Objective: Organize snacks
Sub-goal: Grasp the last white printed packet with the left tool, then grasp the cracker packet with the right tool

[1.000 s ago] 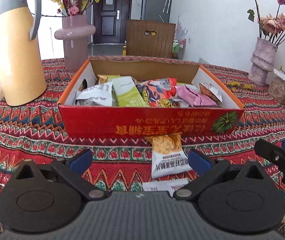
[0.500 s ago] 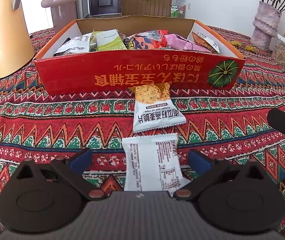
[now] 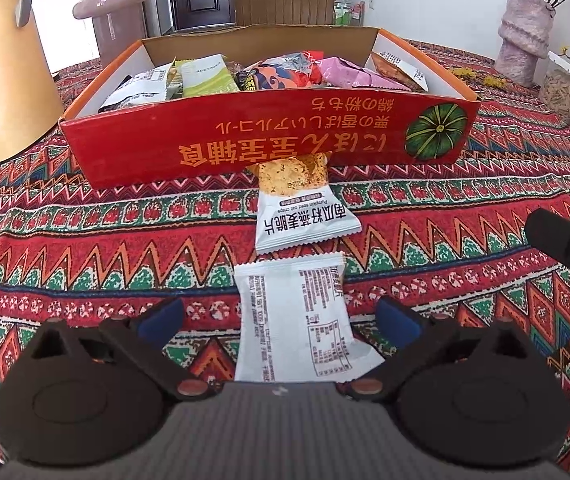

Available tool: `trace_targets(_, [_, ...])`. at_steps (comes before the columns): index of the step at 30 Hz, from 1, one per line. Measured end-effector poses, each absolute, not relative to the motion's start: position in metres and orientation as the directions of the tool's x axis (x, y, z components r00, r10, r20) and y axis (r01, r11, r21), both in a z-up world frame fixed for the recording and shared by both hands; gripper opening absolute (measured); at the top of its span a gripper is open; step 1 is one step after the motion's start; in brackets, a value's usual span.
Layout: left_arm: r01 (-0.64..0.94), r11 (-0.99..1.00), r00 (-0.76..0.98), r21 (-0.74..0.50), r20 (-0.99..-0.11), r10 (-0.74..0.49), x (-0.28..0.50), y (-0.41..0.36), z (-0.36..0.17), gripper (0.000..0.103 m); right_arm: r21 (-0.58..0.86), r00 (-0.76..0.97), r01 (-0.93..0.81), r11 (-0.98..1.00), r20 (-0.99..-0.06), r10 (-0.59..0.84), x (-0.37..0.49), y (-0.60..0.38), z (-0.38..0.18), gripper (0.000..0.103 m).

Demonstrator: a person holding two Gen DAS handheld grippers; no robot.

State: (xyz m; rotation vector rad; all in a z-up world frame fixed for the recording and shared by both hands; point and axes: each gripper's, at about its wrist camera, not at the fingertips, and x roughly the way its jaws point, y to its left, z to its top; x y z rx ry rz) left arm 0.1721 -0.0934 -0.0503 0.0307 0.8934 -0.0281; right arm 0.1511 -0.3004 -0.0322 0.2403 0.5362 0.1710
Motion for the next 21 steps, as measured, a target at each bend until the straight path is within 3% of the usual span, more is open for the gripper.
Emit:
trace_targets(2, [0.043, 0.999, 0.633, 0.020, -0.774, -0.011, 0.171, -0.095, -0.050, 0.101, 0.268, 0.846, -0.100, 0.958, -0.484, 0.223, 0.150, -0.299, -0.032, 0.103])
trace_targets(3, [0.047, 0.999, 0.636, 0.013, -0.771, -0.020, 0.171, -0.095, -0.049, 0.095, 0.266, 0.846, -0.100, 0.959, -0.484, 0.223, 0.150, -0.299, -0.032, 0.103])
trace_targets(5, [0.055, 0.998, 0.650, 0.012, -0.760, -0.027, 0.169, -0.096, -0.045, 0.077, 0.263, 0.847, -0.099, 0.960, -0.485, 0.220, 0.149, -0.298, -0.031, 0.103])
trace_targets(7, [0.066, 0.998, 0.659, 0.005, -0.751, -0.040, 0.167, -0.095, -0.042, 0.051, 0.259, 0.847, -0.096, 0.961, -0.485, 0.215, 0.148, -0.298, -0.030, 0.103])
trace_targets(11, [0.087, 0.996, 0.676, -0.008, -0.734, -0.065, 0.162, -0.091, -0.040, 0.045, 0.249, 0.847, -0.096, 0.964, -0.488, 0.210, 0.148, -0.294, -0.029, 0.103])
trace_targets(21, [0.068, 0.997, 0.737, -0.037, -0.672, -0.075, 0.156, -0.051, -0.025, 0.045, 0.197, 0.829, -0.135, 0.971, -0.514, 0.220, 0.158, -0.259, -0.024, 0.103])
